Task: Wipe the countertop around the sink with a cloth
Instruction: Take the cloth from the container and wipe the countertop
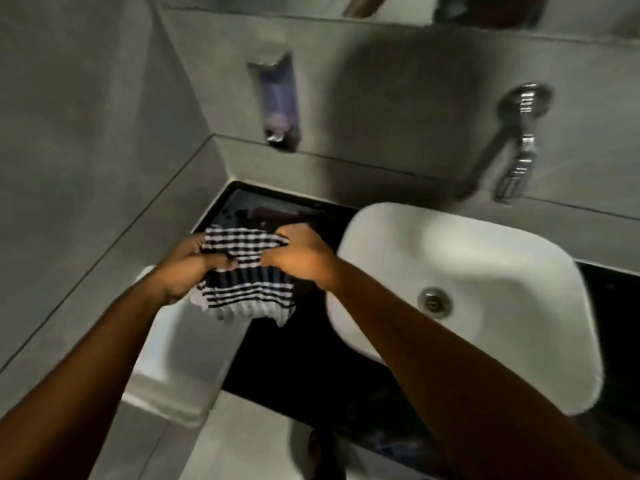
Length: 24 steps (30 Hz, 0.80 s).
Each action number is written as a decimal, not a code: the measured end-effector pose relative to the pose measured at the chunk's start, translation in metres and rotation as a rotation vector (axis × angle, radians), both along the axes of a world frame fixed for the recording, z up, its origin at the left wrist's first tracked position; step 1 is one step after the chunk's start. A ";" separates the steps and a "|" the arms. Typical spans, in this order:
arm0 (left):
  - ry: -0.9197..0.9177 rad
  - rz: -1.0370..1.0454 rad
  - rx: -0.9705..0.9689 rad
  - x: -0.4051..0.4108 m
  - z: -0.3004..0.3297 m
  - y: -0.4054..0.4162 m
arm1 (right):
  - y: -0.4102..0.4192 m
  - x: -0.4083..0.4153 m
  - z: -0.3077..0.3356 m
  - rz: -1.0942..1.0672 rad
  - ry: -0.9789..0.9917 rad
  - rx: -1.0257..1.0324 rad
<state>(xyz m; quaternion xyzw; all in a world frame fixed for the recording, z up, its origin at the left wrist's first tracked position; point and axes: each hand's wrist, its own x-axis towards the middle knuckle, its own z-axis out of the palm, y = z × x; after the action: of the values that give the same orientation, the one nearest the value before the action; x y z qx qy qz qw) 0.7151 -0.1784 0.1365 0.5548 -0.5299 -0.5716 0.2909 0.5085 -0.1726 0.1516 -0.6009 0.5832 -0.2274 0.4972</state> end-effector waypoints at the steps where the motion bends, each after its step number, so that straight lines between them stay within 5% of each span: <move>1: 0.061 -0.059 -0.007 -0.037 0.015 -0.002 | 0.009 -0.037 0.014 -0.078 -0.058 -0.032; 7: 0.368 -0.340 0.095 -0.270 0.067 0.022 | 0.107 -0.259 0.069 -0.526 -0.699 -0.036; 10: 0.404 -0.466 0.161 -0.390 0.072 0.063 | 0.176 -0.356 0.065 -0.684 -0.817 -0.086; 13: 0.348 -0.529 0.181 -0.481 0.059 0.113 | 0.243 -0.428 0.046 -0.800 -0.756 -0.135; 17: 0.167 -0.692 0.140 -0.565 0.017 0.182 | 0.324 -0.501 0.009 -0.945 -0.393 -0.100; 21: -0.180 -0.875 -0.049 -0.589 -0.034 0.230 | 0.364 -0.519 -0.040 -0.973 -0.141 0.099; 24: -0.408 -0.902 0.042 -0.580 -0.075 0.248 | 0.375 -0.515 -0.098 -0.910 -0.073 0.216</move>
<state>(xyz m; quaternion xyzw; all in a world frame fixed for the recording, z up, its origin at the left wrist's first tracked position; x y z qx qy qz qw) 0.1347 0.0693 0.0617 0.3764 -0.7518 -0.5308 -0.1064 -0.0069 0.2025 0.0535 -0.2203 0.7898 -0.3812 0.4270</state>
